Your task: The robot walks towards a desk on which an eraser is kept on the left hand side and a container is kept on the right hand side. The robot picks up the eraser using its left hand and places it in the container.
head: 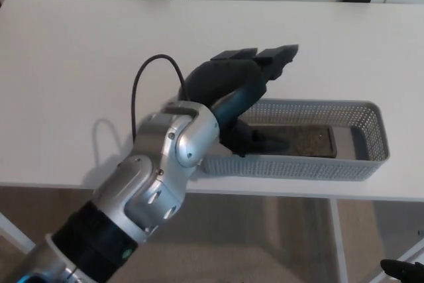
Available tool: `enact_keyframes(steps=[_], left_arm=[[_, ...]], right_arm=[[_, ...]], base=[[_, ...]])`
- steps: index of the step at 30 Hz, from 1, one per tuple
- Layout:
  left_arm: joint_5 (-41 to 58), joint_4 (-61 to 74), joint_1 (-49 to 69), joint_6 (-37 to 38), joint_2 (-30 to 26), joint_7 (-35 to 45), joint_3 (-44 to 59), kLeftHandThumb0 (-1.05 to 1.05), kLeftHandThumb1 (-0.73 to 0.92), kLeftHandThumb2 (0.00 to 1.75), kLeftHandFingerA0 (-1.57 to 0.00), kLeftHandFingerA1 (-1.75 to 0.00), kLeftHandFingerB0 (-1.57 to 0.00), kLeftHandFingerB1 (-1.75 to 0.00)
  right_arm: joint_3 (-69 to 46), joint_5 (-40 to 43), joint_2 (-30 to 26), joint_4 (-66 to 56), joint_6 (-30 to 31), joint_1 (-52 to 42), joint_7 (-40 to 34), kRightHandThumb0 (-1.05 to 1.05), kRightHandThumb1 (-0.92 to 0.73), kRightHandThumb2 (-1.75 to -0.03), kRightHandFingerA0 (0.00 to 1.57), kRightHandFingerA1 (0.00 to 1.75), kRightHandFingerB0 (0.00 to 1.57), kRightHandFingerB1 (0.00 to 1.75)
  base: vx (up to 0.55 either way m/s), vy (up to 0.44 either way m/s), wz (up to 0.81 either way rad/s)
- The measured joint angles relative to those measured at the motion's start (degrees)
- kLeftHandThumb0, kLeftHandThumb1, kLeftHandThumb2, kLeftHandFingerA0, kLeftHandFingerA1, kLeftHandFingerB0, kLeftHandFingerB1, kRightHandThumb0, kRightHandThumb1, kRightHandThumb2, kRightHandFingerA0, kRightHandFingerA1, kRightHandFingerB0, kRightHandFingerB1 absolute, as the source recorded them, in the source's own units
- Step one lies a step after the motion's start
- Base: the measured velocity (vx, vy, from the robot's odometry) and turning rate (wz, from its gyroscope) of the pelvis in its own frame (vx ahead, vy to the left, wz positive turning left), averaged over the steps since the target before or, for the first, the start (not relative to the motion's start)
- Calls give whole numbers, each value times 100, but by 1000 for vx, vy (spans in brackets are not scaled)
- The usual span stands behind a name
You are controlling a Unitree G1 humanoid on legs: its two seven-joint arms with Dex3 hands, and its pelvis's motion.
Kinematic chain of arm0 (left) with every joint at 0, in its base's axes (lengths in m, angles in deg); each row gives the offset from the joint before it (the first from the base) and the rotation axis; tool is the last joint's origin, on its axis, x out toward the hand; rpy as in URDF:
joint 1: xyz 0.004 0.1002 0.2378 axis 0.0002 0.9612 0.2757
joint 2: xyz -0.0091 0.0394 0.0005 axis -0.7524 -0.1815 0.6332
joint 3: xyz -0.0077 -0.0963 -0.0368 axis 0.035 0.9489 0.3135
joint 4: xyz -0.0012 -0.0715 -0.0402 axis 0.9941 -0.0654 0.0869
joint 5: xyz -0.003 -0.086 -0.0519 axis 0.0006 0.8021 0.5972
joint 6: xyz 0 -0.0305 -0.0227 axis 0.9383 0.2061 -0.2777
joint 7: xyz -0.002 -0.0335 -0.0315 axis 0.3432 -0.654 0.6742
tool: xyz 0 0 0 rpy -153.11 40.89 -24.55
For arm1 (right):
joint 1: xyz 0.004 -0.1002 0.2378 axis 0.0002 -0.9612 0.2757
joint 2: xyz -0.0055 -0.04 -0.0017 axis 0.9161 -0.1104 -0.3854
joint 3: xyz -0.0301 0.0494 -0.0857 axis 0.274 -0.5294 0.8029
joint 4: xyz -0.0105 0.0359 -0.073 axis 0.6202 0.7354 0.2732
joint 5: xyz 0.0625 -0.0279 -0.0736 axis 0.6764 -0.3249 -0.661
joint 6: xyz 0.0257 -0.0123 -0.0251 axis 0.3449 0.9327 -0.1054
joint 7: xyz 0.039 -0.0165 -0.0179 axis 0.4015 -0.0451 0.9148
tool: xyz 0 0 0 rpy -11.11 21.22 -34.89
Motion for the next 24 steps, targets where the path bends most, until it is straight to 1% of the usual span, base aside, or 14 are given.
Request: enact_keyframes(steps=[1,2,3,5,6,7,14,15,16,17,18,20,21,24], left_arm=[[0,115,28,-29,-9,47,29,-104,65,107,0,0,0,-1],[4,285,71,-60,-17,108,74,-104,65,107,0,0,0,-1],[12,456,113,-81,-19,164,120,-101,82,65,0,0,0,0],[50,818,200,-93,-14,237,204,-102,80,66,0,0,0,-2],[77,1003,246,-94,-9,270,245,-96,63,107,0,-3,0,-11],[121,1251,314,-93,-1,302,299,-92,61,104,0,-5,0,-16],[561,2496,726,-97,47,539,594,-80,51,84,-20,-39,-25,-41],[663,2669,807,-97,39,585,659,-62,56,58,-29,-30,-35,-32],[742,2771,876,-96,15,610,703,-62,56,58,-29,-30,-35,-32],[830,2865,956,-96,-2,637,751,-60,43,82,-25,-44,-37,-49],[898,2940,1021,-96,-21,661,790,-60,67,63,-43,-35,-45,-34],[1087,3144,1283,-89,-131,717,878,-59,74,63,-48,-36,-48,-35],[1174,3232,1426,-88,-200,743,914,-81,80,65,-54,-37,-49,-36],[1446,3451,1864,-87,-418,848,1054,-86,71,63,-64,-41,-56,-39]], right_arm=[[0,0,-3,0,0,2,0,-16,-65,-59,47,43,36,38],[0,-1,-7,0,0,2,0,-16,-65,-59,47,43,36,38],[1,-2,-11,0,-1,5,0,-17,-65,-59,47,44,36,38],[7,-3,-12,3,-1,15,0,-16,-65,-58,48,44,36,38],[11,-3,-12,6,-1,25,0,-16,-65,-59,48,44,36,38],[14,-2,-11,9,1,42,0,-12,-46,-89,39,60,24,52],[18,6,1,10,4,76,9,-13,-46,-89,38,60,22,52],[20,6,6,10,4,76,12,-14,-46,-89,39,60,23,52],[23,6,9,10,4,75,12,-14,-46,-89,39,60,23,52],[26,5,14,10,4,76,13,-15,-46,-89,36,60,22,52],[28,5,16,10,4,75,14,-11,-46,-89,35,59,22,52],[34,6,23,10,5,75,18,-11,-47,-89,35,58,22,51],[35,6,24,11,6,74,19,-12,-47,-89,36,58,22,51],[54,5,27,12,8,73,19,-12,-47,-89,36,58,22,51]], base=[[0,0,0],[0,0,0],[0,0,0],[0,0,0],[0,0,0],[0,0,0],[0,0,0],[0,0,0],[0,0,0],[0,0,0],[0,0,0],[0,0,0],[0,0,0],[0,0,0]])
